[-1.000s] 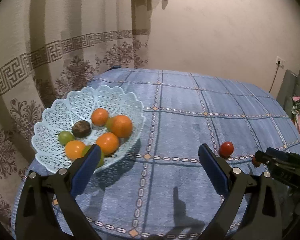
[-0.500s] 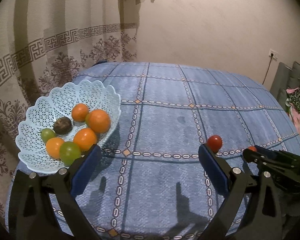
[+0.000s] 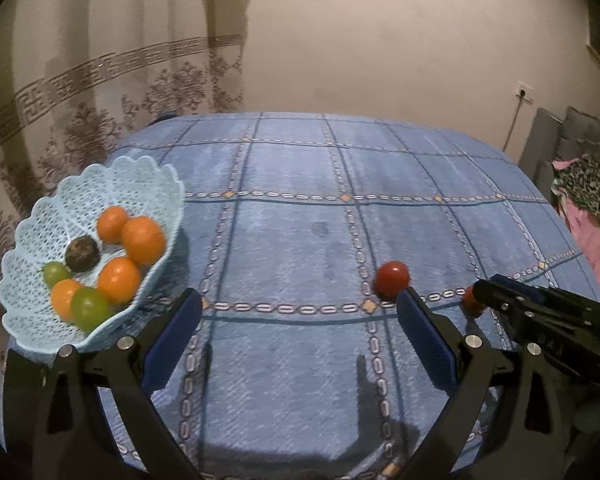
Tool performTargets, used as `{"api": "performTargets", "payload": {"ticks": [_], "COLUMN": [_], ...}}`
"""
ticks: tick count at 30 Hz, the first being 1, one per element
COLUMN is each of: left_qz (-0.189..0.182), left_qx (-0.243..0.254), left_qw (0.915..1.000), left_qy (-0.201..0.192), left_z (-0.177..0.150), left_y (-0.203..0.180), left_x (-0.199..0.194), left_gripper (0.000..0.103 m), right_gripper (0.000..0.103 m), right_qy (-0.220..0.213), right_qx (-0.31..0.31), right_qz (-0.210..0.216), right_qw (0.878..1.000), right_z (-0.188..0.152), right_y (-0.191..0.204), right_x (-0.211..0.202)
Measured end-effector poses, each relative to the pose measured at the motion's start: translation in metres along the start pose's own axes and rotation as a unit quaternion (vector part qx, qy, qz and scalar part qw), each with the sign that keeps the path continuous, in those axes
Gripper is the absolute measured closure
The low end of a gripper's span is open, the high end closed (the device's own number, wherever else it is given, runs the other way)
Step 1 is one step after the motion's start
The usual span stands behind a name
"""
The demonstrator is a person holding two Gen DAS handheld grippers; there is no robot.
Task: Organize fruits
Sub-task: 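Grasp the other red tomato with left gripper while right holds its tomato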
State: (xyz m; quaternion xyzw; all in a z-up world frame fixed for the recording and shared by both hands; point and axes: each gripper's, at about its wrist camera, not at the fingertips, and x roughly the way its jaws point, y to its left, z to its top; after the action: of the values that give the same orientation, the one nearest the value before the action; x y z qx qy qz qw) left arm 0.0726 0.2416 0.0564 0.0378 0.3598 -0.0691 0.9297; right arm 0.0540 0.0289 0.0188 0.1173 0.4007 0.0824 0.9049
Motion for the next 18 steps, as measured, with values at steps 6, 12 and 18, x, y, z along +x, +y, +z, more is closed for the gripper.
{"api": "performTargets", "payload": {"ticks": [6, 12, 18], "left_qz": [-0.003, -0.004, -0.005], "left_qx": [0.013, 0.018, 0.022], "left_qw": [0.9999, 0.9997, 0.9996], "left_qy": [0.008, 0.013, 0.015], "left_z": [0.002, 0.001, 0.000], "left_y": [-0.012, -0.016, -0.017], "left_x": [0.009, 0.013, 0.016], "left_gripper": [0.004, 0.004, 0.004], "right_gripper": [0.073, 0.073, 0.073], "right_qy": [0.014, 0.019, 0.018], "right_qx": [0.005, 0.002, 0.004], "right_qz": [0.020, 0.027, 0.031], "right_qw": [1.000, 0.999, 0.999], "right_z": [-0.002, -0.004, -0.005], "right_y": [0.001, 0.004, 0.004], "right_x": [0.007, 0.011, 0.011]}}
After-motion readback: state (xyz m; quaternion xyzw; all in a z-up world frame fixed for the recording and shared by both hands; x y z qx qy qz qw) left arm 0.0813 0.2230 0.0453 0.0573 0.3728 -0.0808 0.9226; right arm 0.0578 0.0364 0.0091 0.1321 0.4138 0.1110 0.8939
